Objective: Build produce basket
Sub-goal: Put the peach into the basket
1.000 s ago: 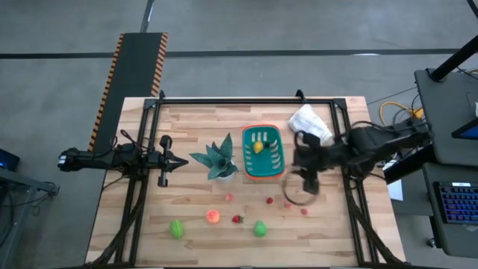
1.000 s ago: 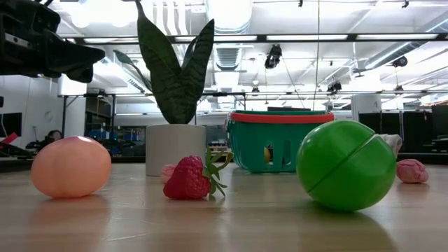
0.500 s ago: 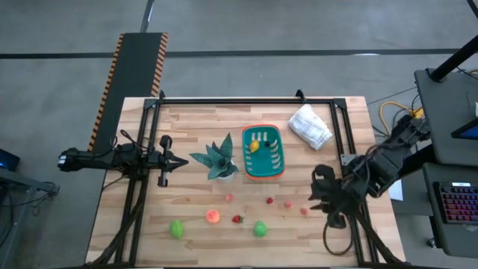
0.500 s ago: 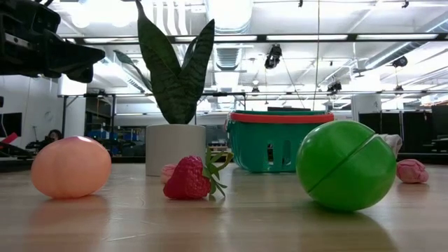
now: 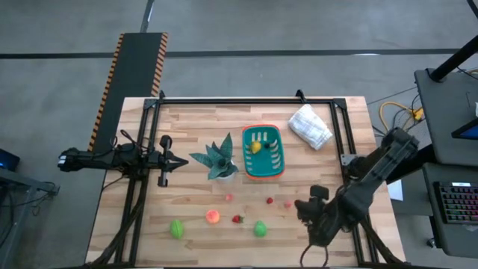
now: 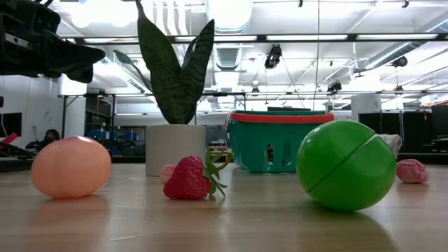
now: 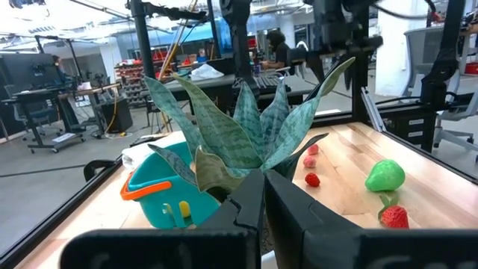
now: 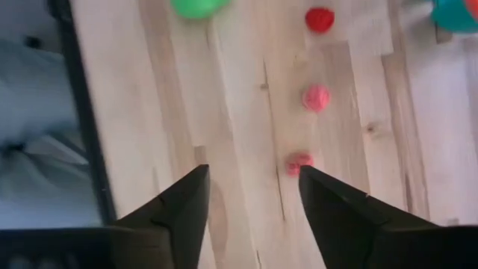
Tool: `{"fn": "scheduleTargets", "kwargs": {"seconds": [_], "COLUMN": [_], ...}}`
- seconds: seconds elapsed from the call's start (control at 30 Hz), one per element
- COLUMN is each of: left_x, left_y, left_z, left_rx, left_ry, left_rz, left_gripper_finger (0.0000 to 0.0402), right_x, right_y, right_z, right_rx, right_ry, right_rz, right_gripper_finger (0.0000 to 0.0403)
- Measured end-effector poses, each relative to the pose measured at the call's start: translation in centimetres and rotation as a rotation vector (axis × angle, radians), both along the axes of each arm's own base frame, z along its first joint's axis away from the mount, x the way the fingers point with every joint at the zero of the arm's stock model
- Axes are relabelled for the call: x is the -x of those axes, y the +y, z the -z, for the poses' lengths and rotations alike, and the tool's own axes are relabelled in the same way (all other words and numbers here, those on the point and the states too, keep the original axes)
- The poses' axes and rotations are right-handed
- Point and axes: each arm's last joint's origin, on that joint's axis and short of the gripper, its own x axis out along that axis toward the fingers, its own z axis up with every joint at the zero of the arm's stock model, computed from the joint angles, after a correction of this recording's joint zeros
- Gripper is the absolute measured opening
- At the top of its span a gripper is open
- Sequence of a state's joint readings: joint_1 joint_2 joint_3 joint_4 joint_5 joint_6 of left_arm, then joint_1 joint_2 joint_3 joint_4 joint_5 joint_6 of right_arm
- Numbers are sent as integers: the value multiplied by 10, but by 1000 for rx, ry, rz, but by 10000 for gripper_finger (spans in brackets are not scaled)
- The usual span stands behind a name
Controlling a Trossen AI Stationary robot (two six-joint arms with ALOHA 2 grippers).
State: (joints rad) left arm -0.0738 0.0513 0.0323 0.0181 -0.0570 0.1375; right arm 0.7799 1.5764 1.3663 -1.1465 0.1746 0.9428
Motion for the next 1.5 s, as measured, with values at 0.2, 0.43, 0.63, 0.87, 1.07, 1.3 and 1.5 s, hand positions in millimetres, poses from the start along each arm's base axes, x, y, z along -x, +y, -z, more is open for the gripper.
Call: {"fn": "scheduleTargets", "kwargs": {"seconds": [0.2, 0.43, 0.63, 0.87, 1.07, 1.3, 1.5], "left_x": [0, 0, 0, 0, 0, 0, 0], "left_y": [0, 0, 0, 0, 0, 0, 0], "left_z": [0, 0, 0, 0, 0, 0, 0], "left_rx": [0, 0, 0, 0, 0, 0, 0], "left_ry": [0, 1, 0, 0, 0, 0, 0], "left_rz": [0, 0, 1, 0, 0, 0, 0], "left_gripper_finger": [0, 0, 0, 0, 0, 0, 0], "right_x": [-9, -6, 7, 10, 10, 18, 21], "right_y": [8, 5, -10, -13, -12, -20, -22], "right_z": [28, 41, 42, 52, 68, 87, 103], "right_rx": [63, 145, 237, 198, 140, 147, 65], "right_ry": [68, 126, 120, 91, 82, 95, 61], "right_rz": [24, 244, 584, 687, 690, 700, 720], "right_gripper_finger": [222, 224, 224, 224, 224, 224, 224]}}
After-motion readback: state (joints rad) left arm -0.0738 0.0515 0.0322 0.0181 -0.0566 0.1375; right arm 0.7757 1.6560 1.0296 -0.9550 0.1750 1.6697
